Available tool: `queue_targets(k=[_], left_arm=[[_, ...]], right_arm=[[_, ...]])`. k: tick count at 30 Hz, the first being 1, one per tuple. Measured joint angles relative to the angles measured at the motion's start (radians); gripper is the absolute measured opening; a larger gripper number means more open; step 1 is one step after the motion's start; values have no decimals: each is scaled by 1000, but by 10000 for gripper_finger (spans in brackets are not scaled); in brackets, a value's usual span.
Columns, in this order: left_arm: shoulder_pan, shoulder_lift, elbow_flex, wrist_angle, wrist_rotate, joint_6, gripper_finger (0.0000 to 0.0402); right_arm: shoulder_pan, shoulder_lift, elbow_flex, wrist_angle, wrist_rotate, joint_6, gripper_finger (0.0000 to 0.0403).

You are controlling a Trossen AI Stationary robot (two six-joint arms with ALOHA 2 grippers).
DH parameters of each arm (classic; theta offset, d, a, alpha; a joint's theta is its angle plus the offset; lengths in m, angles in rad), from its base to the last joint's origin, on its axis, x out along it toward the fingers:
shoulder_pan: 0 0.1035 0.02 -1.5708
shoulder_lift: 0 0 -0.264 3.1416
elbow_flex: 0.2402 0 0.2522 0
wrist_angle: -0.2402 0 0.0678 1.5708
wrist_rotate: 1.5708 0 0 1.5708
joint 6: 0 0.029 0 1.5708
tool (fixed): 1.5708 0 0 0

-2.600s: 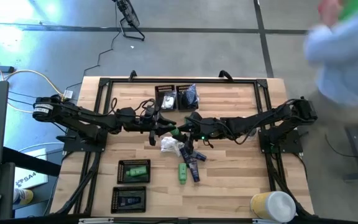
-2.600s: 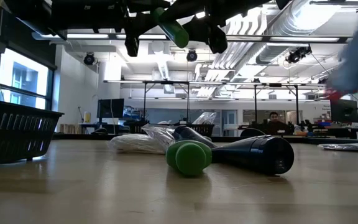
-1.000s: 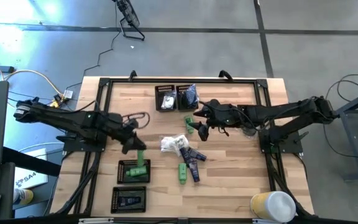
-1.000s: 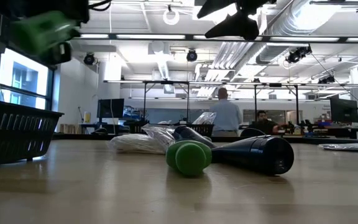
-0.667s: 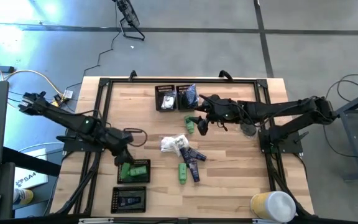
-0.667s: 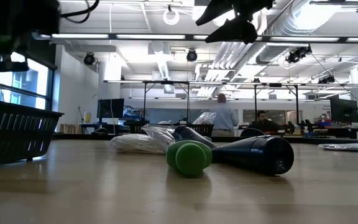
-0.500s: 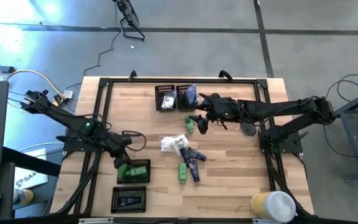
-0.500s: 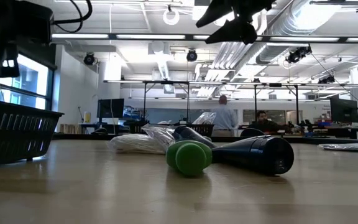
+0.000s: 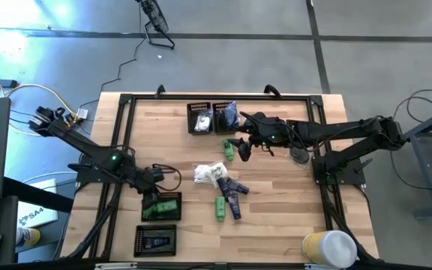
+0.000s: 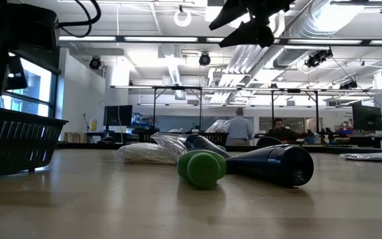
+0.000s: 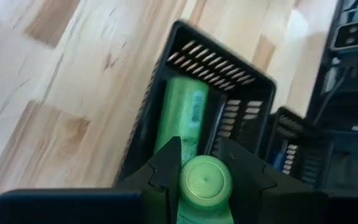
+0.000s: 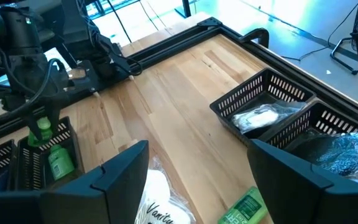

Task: Pick & Place Travel size toiletries
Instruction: Put the green shampoo into the middle left basket

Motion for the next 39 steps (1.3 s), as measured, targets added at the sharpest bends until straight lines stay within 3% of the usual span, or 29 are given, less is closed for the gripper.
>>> queue_targets(k=[6, 14, 18, 22, 32, 39], left_arm=[[1, 30, 0, 55, 0, 18, 98], [1, 38, 0, 64, 0, 19, 221], [2, 38, 0, 65, 0, 19, 245], [2, 38, 0, 67, 1, 19, 228], [2, 38, 0, 76, 6, 19, 123], [2, 38, 0, 102, 115, -31, 94]], right_arm=[[0, 0, 0, 0, 0, 0, 265], [1, 0, 0, 0, 0, 3, 265], [1, 0, 0, 0, -4, 4, 265], [1, 0, 0, 1, -5, 4, 265], [1, 0, 0, 1, -5, 4, 265], [1, 0, 0, 1, -5, 4, 265]])
